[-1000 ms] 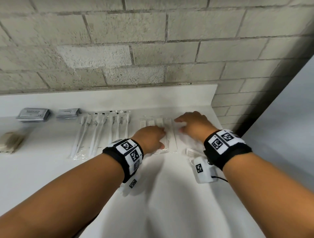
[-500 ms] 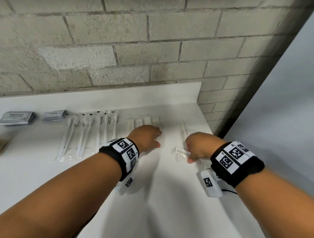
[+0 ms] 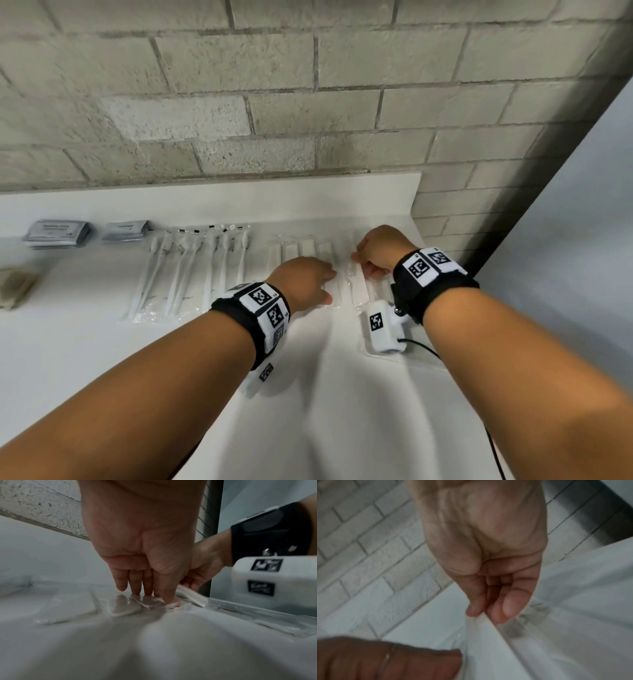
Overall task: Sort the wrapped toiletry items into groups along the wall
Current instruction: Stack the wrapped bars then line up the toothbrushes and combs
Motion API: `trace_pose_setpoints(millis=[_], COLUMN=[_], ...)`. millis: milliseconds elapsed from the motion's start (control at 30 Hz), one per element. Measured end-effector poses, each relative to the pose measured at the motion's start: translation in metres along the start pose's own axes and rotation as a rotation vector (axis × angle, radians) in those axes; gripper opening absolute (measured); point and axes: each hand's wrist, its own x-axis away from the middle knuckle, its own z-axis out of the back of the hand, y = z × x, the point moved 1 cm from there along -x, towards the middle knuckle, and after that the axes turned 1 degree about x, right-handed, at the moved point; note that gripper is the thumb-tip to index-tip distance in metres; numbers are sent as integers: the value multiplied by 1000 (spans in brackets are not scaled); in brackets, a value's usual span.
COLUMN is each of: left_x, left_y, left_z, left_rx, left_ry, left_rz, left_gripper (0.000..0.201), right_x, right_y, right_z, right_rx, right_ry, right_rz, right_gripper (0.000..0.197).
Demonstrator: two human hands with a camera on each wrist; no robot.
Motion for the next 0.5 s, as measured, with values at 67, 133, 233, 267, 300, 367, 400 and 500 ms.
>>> trace_pose_setpoints(millis=[67, 133, 233, 267, 300, 367, 400, 500], left_x=[0, 0, 0, 0, 1, 1, 1, 3], left_y=[1, 1, 0, 1, 1, 2, 2, 4], left_z=[-1, -1, -1, -1, -1, 0, 1, 4], left_rx=[10, 20, 29, 28, 24, 19, 21, 30], left_ry=[3, 10, 8, 5, 3, 2, 6, 7], left_rz=[-9, -11, -9, -9, -10, -8, -5, -3], left_gripper=[60, 60, 59, 59, 59, 59, 59, 59], right_x=[-2, 2, 8, 9, 7, 6, 7, 9], right_y=[-2, -1, 5, 6, 6, 6, 5, 8], right_z=[-2, -3, -9, -11, -12, -14, -14, -10], right_rx=[273, 397, 531, 548, 548, 531, 528, 455], right_ry=[100, 123, 47, 41, 50, 67, 75, 107], right_rz=[46, 110, 180, 185, 191, 189, 193, 209], right_gripper=[23, 29, 55, 58, 59, 58, 59, 63])
